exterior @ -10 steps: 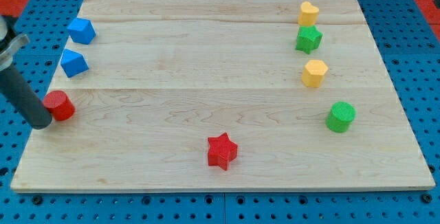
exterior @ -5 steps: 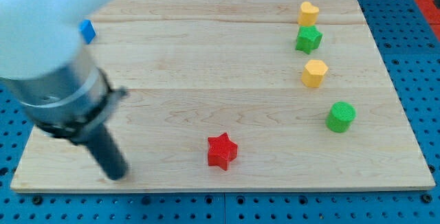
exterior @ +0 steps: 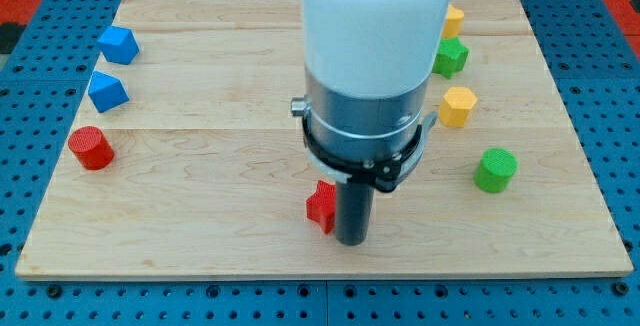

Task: Move the red star towards the center

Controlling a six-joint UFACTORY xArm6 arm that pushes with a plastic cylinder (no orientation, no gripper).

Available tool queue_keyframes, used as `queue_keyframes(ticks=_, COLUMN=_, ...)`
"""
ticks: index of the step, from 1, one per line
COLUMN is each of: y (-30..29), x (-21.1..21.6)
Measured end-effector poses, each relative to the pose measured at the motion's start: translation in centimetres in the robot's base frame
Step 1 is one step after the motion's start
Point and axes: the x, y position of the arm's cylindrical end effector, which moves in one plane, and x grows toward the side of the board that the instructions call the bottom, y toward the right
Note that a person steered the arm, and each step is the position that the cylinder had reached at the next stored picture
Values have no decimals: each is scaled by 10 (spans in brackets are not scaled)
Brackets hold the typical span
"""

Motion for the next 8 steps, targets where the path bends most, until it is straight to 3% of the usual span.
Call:
queue_keyframes(ticks=4, y=-40, x=-20)
queue_keyframes(ticks=8, y=-48, x=-103)
